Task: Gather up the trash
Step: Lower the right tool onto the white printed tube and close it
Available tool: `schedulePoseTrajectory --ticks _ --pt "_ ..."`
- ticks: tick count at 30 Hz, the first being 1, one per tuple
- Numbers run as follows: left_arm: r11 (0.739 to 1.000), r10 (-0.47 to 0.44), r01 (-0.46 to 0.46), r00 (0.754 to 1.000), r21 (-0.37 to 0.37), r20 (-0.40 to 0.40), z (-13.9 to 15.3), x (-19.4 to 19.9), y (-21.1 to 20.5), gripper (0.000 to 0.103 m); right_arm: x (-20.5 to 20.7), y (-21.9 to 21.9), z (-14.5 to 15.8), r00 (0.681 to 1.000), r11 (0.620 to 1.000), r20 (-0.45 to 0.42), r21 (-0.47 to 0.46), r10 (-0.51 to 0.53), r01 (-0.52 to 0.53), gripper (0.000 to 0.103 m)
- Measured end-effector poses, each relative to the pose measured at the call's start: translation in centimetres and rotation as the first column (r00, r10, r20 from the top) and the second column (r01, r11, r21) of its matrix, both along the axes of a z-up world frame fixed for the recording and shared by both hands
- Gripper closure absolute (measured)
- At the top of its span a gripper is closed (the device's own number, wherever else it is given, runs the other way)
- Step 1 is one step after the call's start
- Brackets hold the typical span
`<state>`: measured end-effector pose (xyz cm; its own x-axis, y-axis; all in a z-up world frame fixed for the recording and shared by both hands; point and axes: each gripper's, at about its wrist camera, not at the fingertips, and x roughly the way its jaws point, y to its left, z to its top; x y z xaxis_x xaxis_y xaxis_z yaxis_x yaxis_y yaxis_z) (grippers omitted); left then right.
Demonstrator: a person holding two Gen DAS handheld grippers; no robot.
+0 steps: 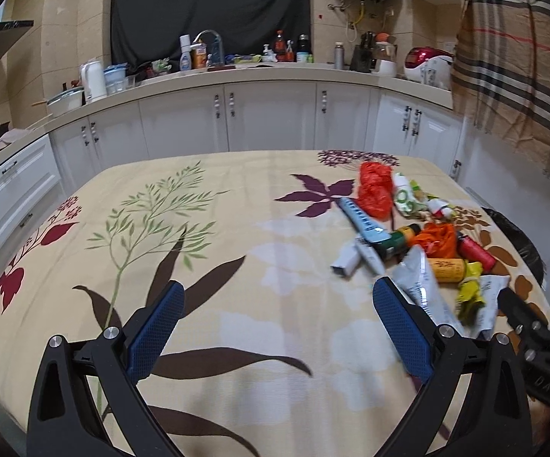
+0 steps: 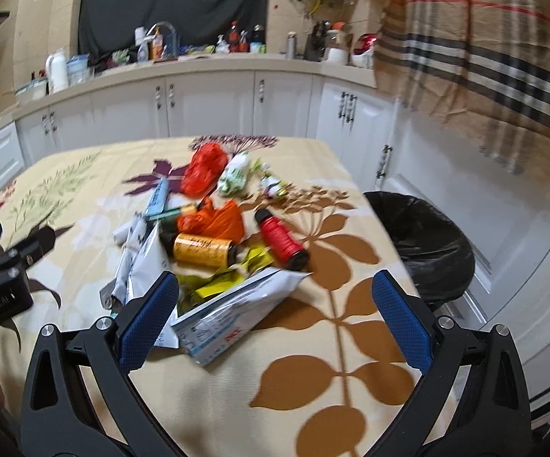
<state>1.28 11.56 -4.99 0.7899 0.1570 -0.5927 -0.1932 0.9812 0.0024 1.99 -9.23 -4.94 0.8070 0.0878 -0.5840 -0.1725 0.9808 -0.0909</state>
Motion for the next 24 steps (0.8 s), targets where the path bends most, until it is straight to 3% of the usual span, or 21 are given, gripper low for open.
schedulePoseTrajectory --ticks 6,8,12,14,18,23,24 --pt "1.000 0.004 -0.004 1.000 -0.014 -0.007 -0.3 0.1 0.6 0.007 0.5 0.0 -1.3 0.999 0.999 -0.049 -0.036 -0.009 0.007 0.009" --pt "1.000 -0.002 0.002 1.000 -0.017 -0.009 -0.4 0.3 0.5 0.007 0.6 -0.4 -1.5 0.998 0.999 -0.062 -0.035 -0.016 0.014 0.021" --pt "1.000 -0.020 0.019 1.000 -0.021 -0.015 -0.5 0.5 0.0 0.007 0.9 -1.4 -1.8 0.996 0.999 -0.084 -0.029 -0.034 0.032 0.029" --pt "0.999 -0.026 0.026 1.000 -0.022 -0.016 -0.5 0.6 -0.4 0.007 0.9 -1.8 -1.8 0.995 0.999 -0.089 -0.022 -0.036 0.034 0.039" --pt "0.999 -0.041 0.041 0.999 -0.024 -0.020 -0.6 0.6 -1.0 0.007 1.1 -2.4 -2.0 0.994 0.999 -0.101 -0.011 -0.038 0.038 0.050" --pt "0.998 -0.058 0.057 0.998 -0.026 -0.030 -0.8 0.7 -1.8 0.007 1.2 -2.9 -2.2 0.993 1.000 -0.116 0.014 -0.014 0.016 0.077" --pt "0.998 -0.060 0.059 0.998 -0.027 -0.031 -0.9 0.7 -2.0 0.007 1.2 -2.9 -2.3 0.993 1.000 -0.118 0.017 -0.007 0.009 0.077"
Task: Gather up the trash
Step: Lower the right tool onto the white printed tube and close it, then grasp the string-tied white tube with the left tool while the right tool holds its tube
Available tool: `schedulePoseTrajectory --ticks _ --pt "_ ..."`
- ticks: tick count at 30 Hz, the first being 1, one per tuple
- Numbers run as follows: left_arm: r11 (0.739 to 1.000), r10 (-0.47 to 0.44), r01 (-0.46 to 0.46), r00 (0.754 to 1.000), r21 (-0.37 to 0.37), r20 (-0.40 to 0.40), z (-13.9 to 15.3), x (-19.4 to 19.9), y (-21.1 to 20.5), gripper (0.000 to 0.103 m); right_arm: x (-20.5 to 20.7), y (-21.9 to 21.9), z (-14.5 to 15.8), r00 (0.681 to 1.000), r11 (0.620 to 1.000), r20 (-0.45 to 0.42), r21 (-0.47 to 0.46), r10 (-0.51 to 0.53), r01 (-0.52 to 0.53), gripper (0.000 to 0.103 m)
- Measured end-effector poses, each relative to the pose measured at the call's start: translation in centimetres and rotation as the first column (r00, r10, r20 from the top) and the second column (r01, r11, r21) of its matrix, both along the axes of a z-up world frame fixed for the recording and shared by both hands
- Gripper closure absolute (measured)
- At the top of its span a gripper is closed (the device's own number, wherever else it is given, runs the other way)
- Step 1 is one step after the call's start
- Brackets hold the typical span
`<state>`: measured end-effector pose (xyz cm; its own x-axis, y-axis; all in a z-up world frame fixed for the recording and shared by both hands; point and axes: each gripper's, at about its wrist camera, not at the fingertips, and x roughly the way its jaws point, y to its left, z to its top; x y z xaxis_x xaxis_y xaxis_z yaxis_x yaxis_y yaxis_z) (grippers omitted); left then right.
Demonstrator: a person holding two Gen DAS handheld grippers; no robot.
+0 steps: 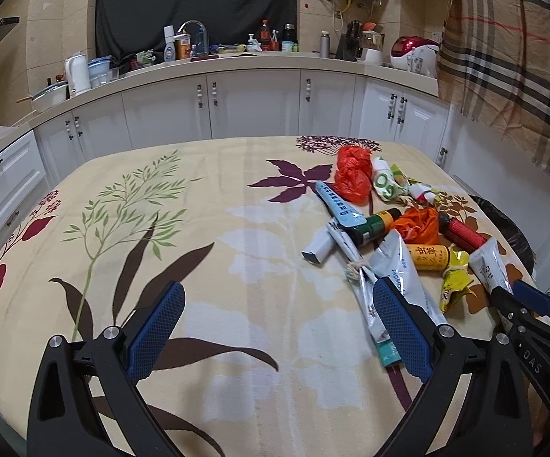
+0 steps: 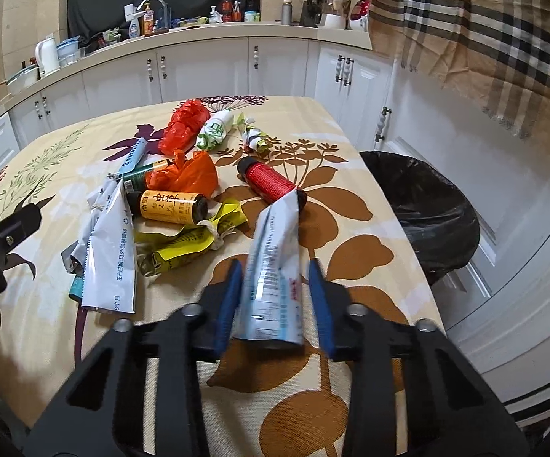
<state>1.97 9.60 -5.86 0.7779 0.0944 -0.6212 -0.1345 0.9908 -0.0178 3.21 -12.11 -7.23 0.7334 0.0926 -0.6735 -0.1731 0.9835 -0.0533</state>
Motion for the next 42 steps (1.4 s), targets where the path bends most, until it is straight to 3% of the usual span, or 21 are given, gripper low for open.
schedulePoseTrajectory --ticks 19,21,22,23,24,36,42 --pt "1.000 -0.028 0.028 0.997 -0.005 -0.066 -1.4 1.9 -2.4 0.007 -1.0 -1.7 1.2 0.998 0.999 0.066 0.035 0.001 -0.003 0.081" --pt "1.000 -0.025 0.024 0.997 -0.011 -0.075 -1.6 2.3 -2.3 0.009 -0.9 -2.0 1.3 0.998 0.999 0.067 0.043 -0.003 0.000 0.081" --pt "1.000 -0.019 0.019 0.997 -0.013 -0.074 -1.5 2.4 -2.1 0.014 -0.9 -2.1 1.3 0.998 0.999 0.068 0.045 -0.004 0.001 0.081" --pt "1.000 -0.017 0.016 0.997 -0.016 -0.074 -1.5 2.5 -2.1 0.028 -0.9 -2.2 1.3 0.998 0.999 0.068 0.049 -0.005 0.002 0.081" --pt "1.000 -0.020 0.019 0.996 -0.021 -0.086 -1.6 2.9 -2.0 0.031 -0.8 -2.3 1.3 0.998 0.999 0.069 0.053 -0.007 0.004 0.081" --pt "0.997 -0.036 0.028 0.993 -0.067 -0.111 -1.2 4.0 -1.8 0.033 -0.2 -2.8 1.3 0.998 0.997 0.066 0.073 -0.011 0.006 0.081" --pt "0.998 -0.060 0.055 0.989 -0.041 -0.134 -1.7 4.7 -2.7 0.033 0.3 -3.1 1.5 0.997 0.997 0.074 0.076 -0.017 0.011 0.081"
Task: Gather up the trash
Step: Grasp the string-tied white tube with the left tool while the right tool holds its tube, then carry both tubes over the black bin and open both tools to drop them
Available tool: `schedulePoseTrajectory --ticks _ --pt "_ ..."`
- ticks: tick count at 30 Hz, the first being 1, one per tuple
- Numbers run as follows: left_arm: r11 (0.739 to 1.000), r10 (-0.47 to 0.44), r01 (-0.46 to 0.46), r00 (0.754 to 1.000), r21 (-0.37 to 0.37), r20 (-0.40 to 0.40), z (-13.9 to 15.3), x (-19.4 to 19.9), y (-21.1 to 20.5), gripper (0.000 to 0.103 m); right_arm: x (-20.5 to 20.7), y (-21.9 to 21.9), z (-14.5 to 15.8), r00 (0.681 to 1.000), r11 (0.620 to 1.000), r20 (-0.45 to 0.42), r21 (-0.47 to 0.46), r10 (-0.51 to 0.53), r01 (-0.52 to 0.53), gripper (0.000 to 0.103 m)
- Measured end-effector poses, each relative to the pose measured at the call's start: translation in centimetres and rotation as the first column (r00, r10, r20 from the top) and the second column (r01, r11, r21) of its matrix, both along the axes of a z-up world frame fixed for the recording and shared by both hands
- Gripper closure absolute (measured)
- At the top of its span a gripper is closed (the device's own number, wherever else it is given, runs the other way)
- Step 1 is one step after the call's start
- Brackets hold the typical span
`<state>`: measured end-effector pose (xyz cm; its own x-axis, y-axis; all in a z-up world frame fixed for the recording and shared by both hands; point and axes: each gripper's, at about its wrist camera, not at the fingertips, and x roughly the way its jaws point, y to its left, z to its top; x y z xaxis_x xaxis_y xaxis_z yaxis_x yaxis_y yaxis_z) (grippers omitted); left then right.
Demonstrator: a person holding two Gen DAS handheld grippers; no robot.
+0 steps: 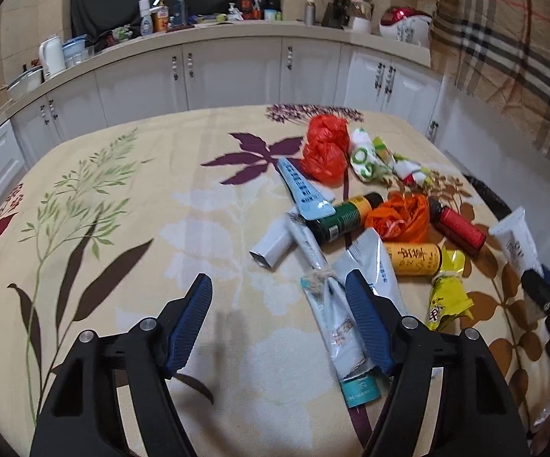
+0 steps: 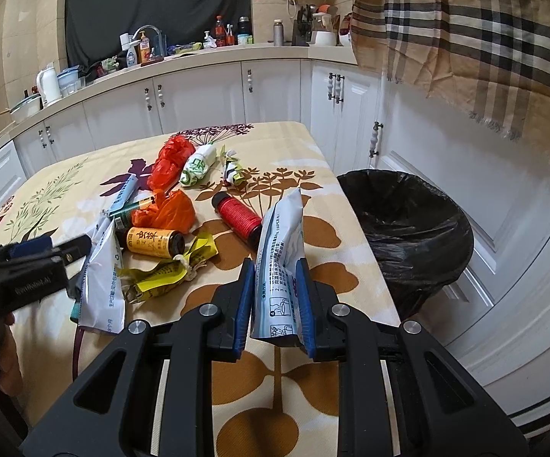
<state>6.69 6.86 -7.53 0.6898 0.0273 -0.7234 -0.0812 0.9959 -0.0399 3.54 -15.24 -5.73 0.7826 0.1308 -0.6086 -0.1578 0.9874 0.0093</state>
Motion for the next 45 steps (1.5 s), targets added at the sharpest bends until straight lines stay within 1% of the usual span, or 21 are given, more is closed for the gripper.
schedulePoseTrajectory --ticks 3,5,9,11,13,15,17,19,26,31,35,40,45 --pt "1.000 -0.010 0.010 1.000 -0.003 -0.021 -0.4 0.4 -0.1 0.035 0.1 -0.1 0.1 1.000 1.000 0.000 0.002 0.000 0.000 0.081" --pt "1.000 -0.016 0.015 0.999 -0.011 -0.028 -0.4 0.5 -0.1 0.044 0.3 -0.2 0.1 1.000 1.000 0.001 0.006 0.001 -0.001 0.081" --pt "0.999 -0.025 0.024 0.999 -0.039 -0.043 -0.7 0.4 0.4 0.049 0.6 -0.2 0.1 1.000 1.000 -0.001 0.011 0.005 -0.005 0.081" --pt "0.999 -0.031 0.029 0.998 -0.041 -0.051 -0.9 0.2 0.5 0.055 0.7 -0.3 0.0 1.000 1.000 -0.003 0.014 0.006 -0.006 0.081" --pt "0.998 -0.036 0.033 0.998 -0.050 -0.051 -1.2 0.0 0.6 0.057 0.8 -0.2 0.0 1.000 1.000 -0.005 0.015 0.007 -0.007 0.081" --pt "0.998 -0.038 0.036 0.998 -0.048 -0.046 -1.2 -0.2 0.7 0.066 0.7 -0.2 0.0 1.000 1.000 -0.004 0.015 0.007 -0.007 0.081" --pt "0.998 -0.048 0.045 0.998 -0.053 -0.046 -1.2 -0.3 0.7 0.079 0.7 -0.2 0.0 1.000 1.000 -0.003 0.014 0.008 -0.008 0.081" --pt "0.998 -0.055 0.053 0.998 -0.039 -0.043 -1.2 -0.4 0.6 0.084 0.7 -0.2 0.0 1.000 1.000 0.002 0.013 0.011 -0.011 0.081" --pt "0.997 -0.056 0.055 0.998 -0.048 -0.017 -0.6 -1.3 1.0 0.087 0.4 0.0 0.5 1.000 1.000 0.019 0.012 0.015 -0.015 0.081" --pt "0.998 -0.052 0.053 0.998 -0.029 0.041 1.3 -2.2 1.0 0.087 0.2 -0.1 1.3 0.999 1.000 0.049 0.007 0.012 -0.012 0.081" --pt "0.997 -0.066 0.070 0.994 -0.036 0.093 3.1 -2.1 0.4 0.087 0.4 -0.8 2.3 0.997 1.000 0.079 0.001 -0.001 0.001 0.081" --pt "0.992 -0.119 0.125 0.982 -0.035 0.145 4.7 -0.6 -1.9 0.087 1.2 -2.4 3.6 0.992 0.999 0.123 -0.009 -0.038 0.039 0.081" --pt "0.983 -0.174 0.182 0.962 -0.018 0.208 6.3 1.4 -5.2 0.087 2.5 -4.5 4.5 0.983 0.995 0.163 -0.024 -0.087 0.092 0.081"
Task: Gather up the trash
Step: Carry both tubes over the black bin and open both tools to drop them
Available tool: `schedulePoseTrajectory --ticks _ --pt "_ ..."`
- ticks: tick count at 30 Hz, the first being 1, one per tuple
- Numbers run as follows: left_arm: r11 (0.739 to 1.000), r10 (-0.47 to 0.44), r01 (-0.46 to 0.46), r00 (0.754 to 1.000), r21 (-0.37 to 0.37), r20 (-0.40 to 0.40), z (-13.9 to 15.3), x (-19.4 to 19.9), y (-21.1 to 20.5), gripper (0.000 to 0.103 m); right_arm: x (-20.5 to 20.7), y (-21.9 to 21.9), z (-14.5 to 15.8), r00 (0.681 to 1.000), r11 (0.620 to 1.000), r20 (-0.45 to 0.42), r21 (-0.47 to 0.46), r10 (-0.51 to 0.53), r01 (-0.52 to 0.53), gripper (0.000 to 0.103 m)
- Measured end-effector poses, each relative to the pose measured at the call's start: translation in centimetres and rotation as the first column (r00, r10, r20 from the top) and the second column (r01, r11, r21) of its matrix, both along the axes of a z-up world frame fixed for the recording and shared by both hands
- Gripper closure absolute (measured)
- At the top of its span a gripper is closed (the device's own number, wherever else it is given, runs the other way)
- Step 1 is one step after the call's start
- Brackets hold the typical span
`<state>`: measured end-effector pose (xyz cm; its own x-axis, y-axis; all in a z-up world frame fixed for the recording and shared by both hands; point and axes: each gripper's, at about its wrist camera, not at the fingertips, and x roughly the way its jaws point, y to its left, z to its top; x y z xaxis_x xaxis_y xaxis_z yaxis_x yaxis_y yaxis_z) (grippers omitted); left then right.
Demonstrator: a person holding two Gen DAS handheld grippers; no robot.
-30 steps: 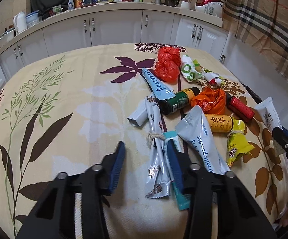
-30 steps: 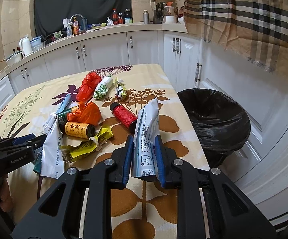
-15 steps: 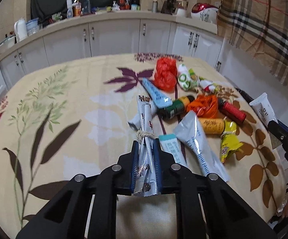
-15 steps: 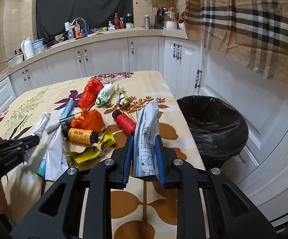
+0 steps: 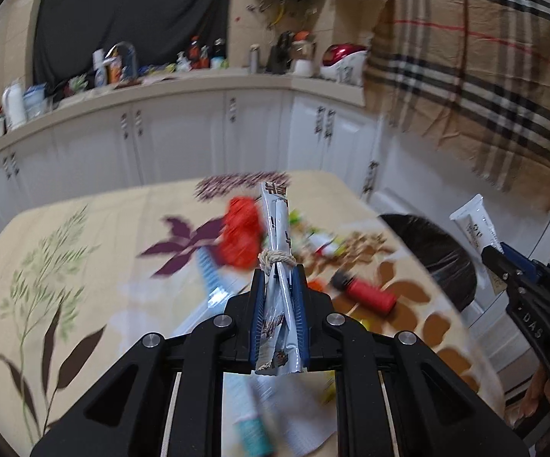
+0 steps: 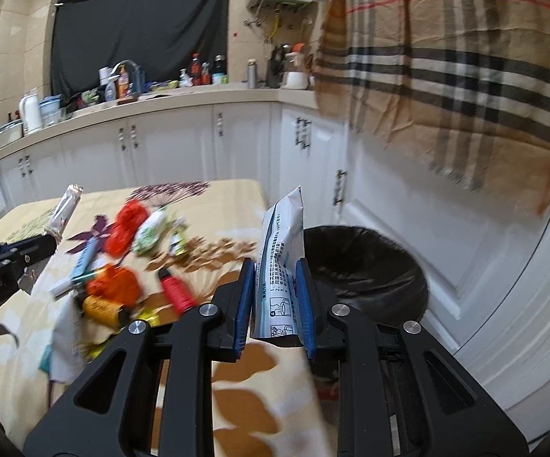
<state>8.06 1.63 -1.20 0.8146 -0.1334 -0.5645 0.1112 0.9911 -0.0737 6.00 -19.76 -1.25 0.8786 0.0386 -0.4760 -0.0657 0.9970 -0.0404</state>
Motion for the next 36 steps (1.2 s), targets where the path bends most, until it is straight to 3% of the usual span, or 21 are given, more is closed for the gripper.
schedulePoseTrajectory --ticks 7,11,31,34,36 --pt "0.997 -0.081 0.082 0.996 -0.006 0.043 1.1 2.9 -5.6 0.087 2.9 -3.5 0.2 0.997 0.997 0.037 -0.019 -0.073 0.074 0.081" --pt "0.993 -0.114 0.112 0.992 0.035 0.060 1.0 4.5 -9.1 0.087 4.4 -5.3 0.0 0.994 0.994 0.042 -0.027 -0.104 0.105 0.081" --pt "0.974 -0.185 0.192 0.981 0.121 -0.066 -3.4 12.4 -18.6 0.087 10.7 -10.9 -2.7 0.983 0.983 0.017 0.001 -0.183 0.183 0.081" --pt "0.971 -0.185 0.198 0.977 0.131 -0.104 -4.3 13.5 -19.4 0.085 11.8 -11.5 -3.5 0.983 0.983 0.003 0.007 -0.183 0.183 0.077" --pt "0.970 -0.185 0.201 0.975 0.140 -0.120 -4.7 13.8 -19.7 0.079 12.3 -11.8 -4.0 0.981 0.981 -0.006 0.006 -0.194 0.194 0.064"
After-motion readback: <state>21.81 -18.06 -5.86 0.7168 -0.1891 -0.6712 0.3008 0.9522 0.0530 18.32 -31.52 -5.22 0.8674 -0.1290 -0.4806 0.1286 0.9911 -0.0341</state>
